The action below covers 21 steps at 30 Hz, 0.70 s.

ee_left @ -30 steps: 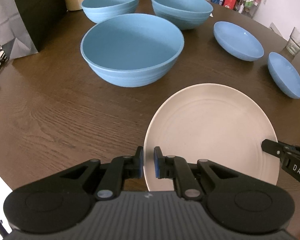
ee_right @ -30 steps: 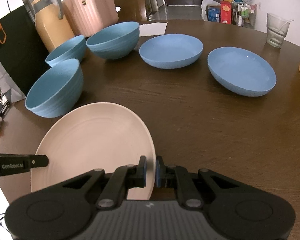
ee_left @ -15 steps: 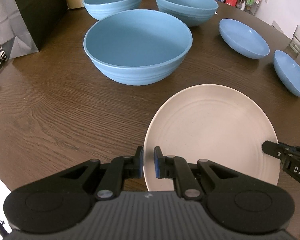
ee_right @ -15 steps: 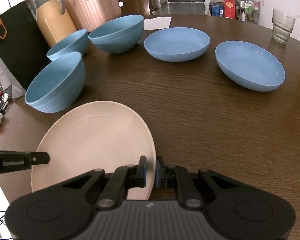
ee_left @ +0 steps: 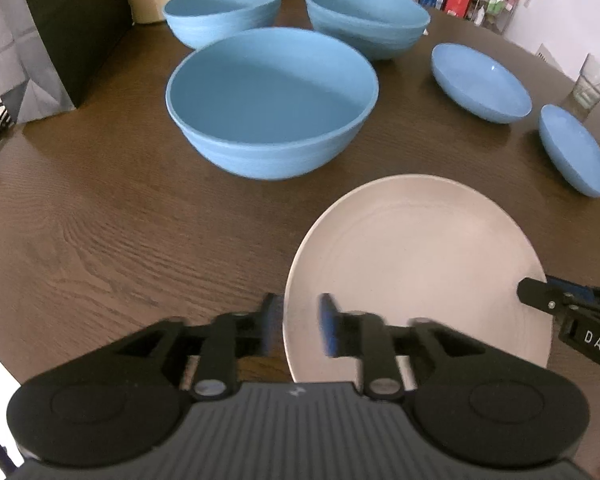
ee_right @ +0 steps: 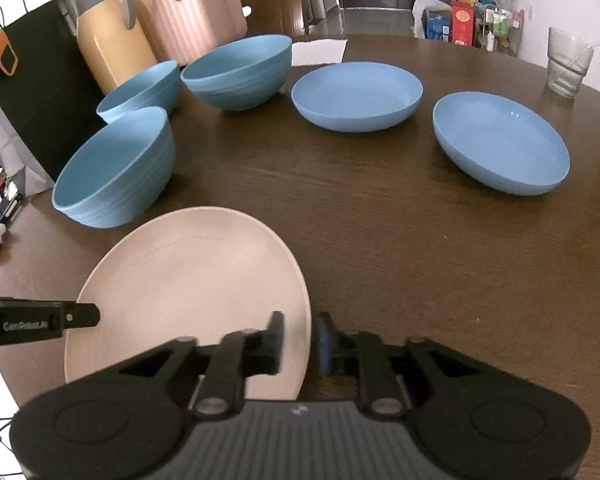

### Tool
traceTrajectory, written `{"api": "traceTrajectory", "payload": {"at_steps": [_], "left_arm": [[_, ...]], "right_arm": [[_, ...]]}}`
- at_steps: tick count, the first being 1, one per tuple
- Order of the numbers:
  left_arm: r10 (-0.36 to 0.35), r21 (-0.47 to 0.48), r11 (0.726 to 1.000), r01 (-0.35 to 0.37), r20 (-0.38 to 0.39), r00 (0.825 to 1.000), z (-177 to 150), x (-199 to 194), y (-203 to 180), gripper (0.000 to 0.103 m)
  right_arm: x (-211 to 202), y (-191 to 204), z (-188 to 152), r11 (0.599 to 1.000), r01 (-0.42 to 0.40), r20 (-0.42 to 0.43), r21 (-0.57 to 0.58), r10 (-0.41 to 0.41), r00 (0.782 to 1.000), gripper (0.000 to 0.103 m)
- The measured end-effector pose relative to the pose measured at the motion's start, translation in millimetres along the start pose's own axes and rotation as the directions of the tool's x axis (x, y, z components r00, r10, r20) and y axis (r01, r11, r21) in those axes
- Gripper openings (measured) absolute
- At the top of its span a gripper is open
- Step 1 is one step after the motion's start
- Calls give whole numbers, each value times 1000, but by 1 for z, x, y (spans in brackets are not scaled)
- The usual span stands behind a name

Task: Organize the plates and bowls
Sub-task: 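Open both tools to release the cream plate and pull back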

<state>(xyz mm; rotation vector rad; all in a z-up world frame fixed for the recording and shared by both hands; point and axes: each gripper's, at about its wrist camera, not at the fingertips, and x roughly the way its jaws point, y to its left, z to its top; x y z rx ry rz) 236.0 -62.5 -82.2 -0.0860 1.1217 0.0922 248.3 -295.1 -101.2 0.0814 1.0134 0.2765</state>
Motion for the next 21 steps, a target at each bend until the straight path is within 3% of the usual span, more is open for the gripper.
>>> {"api": "traceTrajectory", "payload": {"at_steps": [1,2,4,6,8,14,21], "left_arm": [[1,5,1000,-1,18,1000,-1,-4,0,56],[7,11,1000,-7,37,999,-1,-7,0,63],[12,22,1000,-14,69,998,-3,-15,-1,69],[4,25,1000,-6,87,996,-4,-22,0,73],[4,28,1000,-7,102,995,-6,-27,1,78],[-6,5,1000,5,132,991,-9,-39,7,102],[-28,-31,999,32,129,991,-6,-47,13,103]], "right_arm": [[-3,0,0,1000,-1,9,-2,1,1000,34],[-6,1,0,1000,0,18,-6,0,1000,40],[-12,2,1,1000,6,33,-12,-6,999,51],[-16,3,2,1000,18,46,-16,-17,999,75],[-19,4,2,1000,26,58,-17,-25,998,86],[-29,6,2,998,60,66,-8,-59,996,95],[-43,10,5,996,91,84,-12,-89,992,101]]}}
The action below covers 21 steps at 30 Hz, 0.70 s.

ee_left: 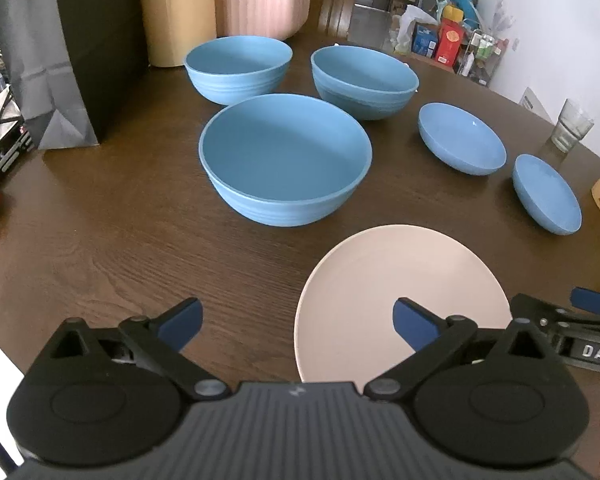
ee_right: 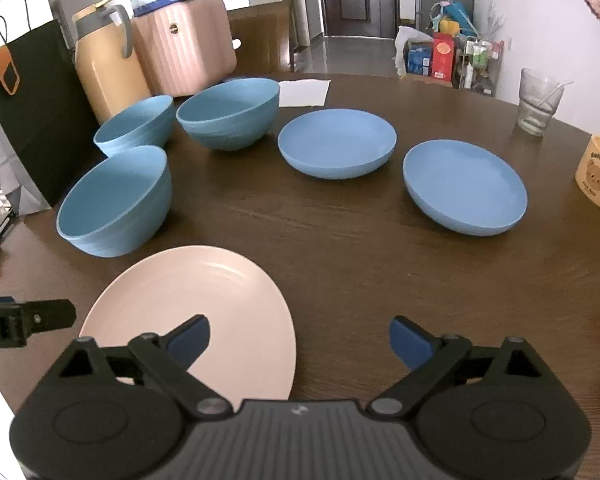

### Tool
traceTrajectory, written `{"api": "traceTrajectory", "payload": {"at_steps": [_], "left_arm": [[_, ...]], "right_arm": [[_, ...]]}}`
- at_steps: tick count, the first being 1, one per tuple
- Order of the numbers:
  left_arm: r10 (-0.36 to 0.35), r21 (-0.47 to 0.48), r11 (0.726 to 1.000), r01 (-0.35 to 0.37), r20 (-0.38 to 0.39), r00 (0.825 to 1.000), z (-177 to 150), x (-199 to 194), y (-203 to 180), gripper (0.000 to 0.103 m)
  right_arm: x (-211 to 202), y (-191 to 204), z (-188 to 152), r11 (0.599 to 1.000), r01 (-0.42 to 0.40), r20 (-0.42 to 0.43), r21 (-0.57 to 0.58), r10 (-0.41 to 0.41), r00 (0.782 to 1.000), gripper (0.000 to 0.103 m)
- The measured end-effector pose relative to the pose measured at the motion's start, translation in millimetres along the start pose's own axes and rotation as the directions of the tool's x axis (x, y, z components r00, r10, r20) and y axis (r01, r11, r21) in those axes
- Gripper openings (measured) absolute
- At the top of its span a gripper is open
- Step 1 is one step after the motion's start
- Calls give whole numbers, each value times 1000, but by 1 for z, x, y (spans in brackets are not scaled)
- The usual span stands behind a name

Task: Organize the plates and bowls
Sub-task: 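Open both tools to release the cream plate and pull back, then move both tools to the rim of the larger blue plate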

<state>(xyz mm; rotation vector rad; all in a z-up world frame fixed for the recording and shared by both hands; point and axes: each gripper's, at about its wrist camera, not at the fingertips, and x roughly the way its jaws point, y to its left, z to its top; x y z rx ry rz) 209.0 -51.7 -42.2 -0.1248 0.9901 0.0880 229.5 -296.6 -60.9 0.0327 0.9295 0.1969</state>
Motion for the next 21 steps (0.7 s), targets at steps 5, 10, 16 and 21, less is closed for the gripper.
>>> {"api": "traceTrajectory", "payload": {"at_steps": [5,10,16,21], "left_arm": [[-8,5,1000,8,15,1000,3,-8,0,103],[-20,14,1000,20,42,999,9,-20,-5,103],[-48,55,997,45,52,998,22,-28,-25,103],[-68,73,995,64,56,996,34,-30,-47,103]], "right_arm": [[-8,0,6,1000,14,18,0,-14,1000,101],[-17,-5,14,999,32,34,0,-32,999,103],[-30,-21,24,998,58,64,21,-59,996,103],[-34,-39,31,995,91,78,40,-94,993,103]]}}
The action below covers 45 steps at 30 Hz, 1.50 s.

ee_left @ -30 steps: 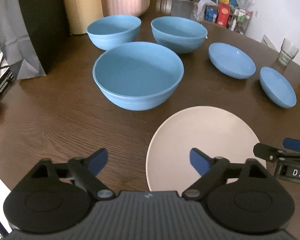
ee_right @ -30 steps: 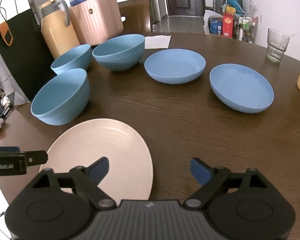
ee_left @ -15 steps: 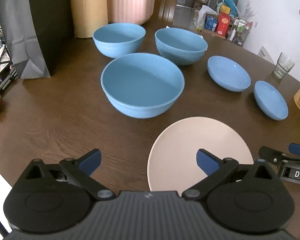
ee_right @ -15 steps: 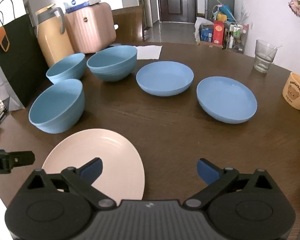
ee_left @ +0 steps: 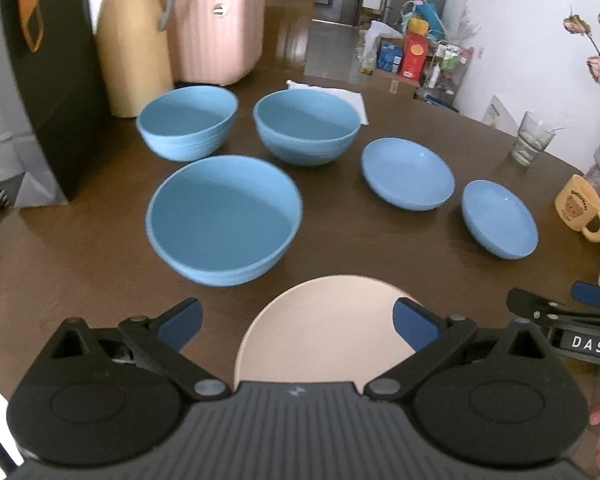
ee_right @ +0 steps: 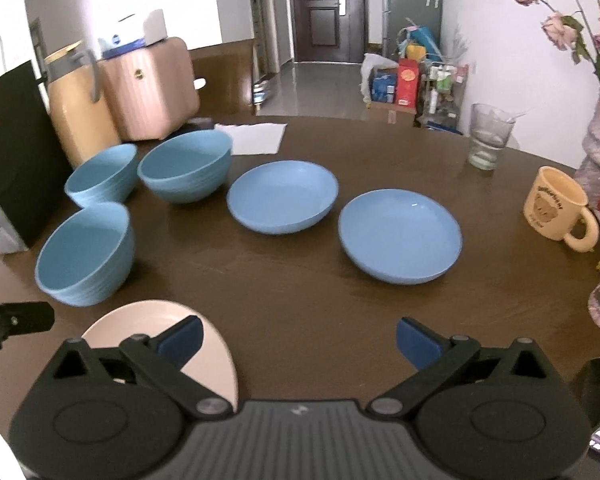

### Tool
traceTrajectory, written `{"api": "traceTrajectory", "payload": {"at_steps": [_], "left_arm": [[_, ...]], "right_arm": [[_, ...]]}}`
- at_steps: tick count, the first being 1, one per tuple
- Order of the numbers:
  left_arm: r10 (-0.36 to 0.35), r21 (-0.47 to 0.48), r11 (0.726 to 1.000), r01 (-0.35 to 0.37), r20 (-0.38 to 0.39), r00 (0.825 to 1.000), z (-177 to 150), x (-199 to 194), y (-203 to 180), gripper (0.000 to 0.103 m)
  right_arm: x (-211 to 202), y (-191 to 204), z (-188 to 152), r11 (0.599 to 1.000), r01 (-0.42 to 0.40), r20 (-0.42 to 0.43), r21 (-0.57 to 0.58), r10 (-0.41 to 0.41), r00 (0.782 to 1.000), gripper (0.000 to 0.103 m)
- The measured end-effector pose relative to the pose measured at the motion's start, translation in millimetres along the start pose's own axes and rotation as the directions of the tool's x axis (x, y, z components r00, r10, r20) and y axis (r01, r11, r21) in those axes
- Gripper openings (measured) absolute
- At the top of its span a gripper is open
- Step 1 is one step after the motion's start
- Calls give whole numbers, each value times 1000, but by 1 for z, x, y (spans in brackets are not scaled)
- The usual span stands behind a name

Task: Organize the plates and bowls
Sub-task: 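Move both tools to the rim of the larger blue plate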

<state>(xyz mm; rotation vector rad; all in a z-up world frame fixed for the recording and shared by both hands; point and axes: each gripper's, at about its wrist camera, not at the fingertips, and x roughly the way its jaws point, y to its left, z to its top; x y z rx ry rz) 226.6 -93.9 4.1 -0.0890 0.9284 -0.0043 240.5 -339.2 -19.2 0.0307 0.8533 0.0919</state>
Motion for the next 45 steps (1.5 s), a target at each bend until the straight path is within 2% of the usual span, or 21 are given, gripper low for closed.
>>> {"api": "traceTrajectory", "payload": {"at_steps": [17,24,28,35,40,42,45], "left_arm": [[-32,36,999,33,-15,999,49,36,-83,103],[-43,19,999,44,-24,999,71,65,-118,103],[-36,0,999,36,-63,997,82,90,-138,103],[-24,-3,1000,24,-118,993,91,128,-174,103],[-20,-12,1000,18,-171,985,89,154,-192,103],[-15,-15,1000,12,-179,984,89,163,-197,101],[-17,-28,1000,12,-203,979,90,176,-202,92]], "right_arm": [[15,-71,35,996,62,9,63,-62,998,103],[38,-111,48,989,88,-3,116,-89,996,103],[59,-129,58,987,96,-24,129,-94,995,102],[98,-151,72,988,91,-70,128,-82,994,95],[123,-164,73,986,92,-112,138,-77,991,85],[131,-169,73,986,85,-124,146,-67,990,76],[141,-176,72,983,65,-133,170,-43,990,66]]}}
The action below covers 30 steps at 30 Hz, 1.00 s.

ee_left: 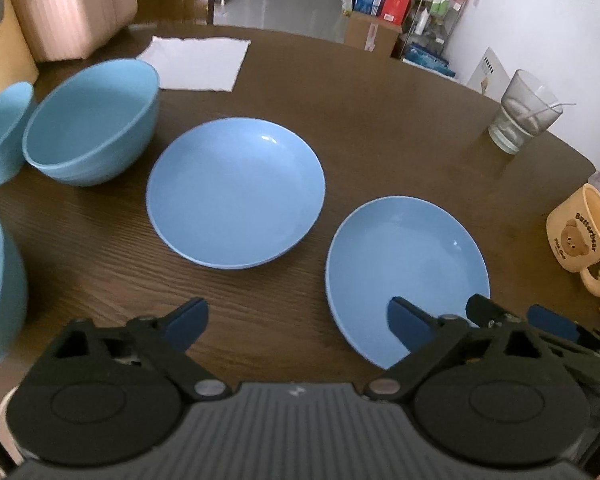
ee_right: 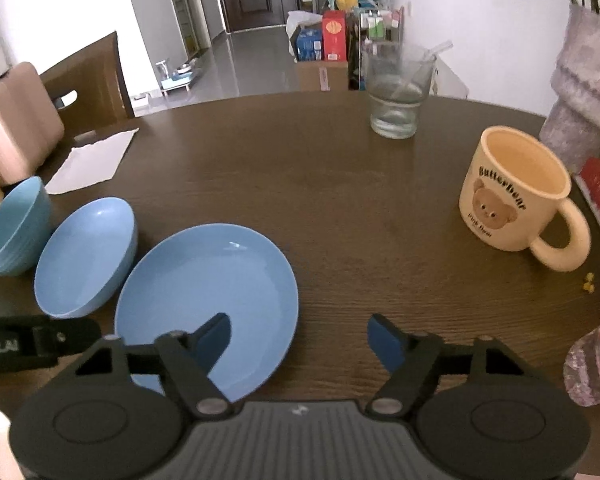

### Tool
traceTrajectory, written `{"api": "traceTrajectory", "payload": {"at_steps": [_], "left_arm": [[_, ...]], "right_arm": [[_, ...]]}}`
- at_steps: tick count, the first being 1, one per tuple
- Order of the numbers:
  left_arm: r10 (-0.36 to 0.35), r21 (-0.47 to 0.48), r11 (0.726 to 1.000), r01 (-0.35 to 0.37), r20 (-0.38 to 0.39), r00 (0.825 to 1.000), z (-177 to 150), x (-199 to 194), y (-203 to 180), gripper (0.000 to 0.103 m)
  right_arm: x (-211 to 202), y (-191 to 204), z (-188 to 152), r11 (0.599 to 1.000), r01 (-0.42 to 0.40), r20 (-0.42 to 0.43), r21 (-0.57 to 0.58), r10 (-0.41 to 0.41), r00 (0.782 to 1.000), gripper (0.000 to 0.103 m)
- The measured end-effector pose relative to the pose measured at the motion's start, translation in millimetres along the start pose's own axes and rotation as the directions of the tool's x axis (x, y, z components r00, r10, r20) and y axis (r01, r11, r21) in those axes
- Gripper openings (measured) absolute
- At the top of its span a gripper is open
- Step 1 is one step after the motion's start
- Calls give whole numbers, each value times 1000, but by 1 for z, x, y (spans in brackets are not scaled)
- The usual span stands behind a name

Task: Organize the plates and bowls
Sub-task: 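Move both tools to the rim of the larger blue plate, then close the left tool on the blue plate rim while the right tool closes on it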

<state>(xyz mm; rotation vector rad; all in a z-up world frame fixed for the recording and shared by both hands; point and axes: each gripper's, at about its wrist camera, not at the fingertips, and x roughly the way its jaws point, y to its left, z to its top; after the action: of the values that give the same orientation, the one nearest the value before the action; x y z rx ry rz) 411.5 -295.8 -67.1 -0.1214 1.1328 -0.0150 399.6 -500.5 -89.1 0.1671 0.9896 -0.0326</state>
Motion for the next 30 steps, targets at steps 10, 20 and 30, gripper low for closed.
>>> {"api": "traceTrajectory", "payload": {"at_steps": [10,20,30], "left_arm": [[2,-4,1000,-3,-48,999,13,28,-14,51],[-18,-4,1000,18,-78,997,16,42,-12,28],[1,20,1000,0,-56,998,15,44,-18,7]], "right_arm": [[24,-5,11,999,-37,-33,13,37,999,31],[36,-4,16,999,-48,-41,18,48,998,18],[40,-10,16,996,-70,-25,60,71,997,5]]}}
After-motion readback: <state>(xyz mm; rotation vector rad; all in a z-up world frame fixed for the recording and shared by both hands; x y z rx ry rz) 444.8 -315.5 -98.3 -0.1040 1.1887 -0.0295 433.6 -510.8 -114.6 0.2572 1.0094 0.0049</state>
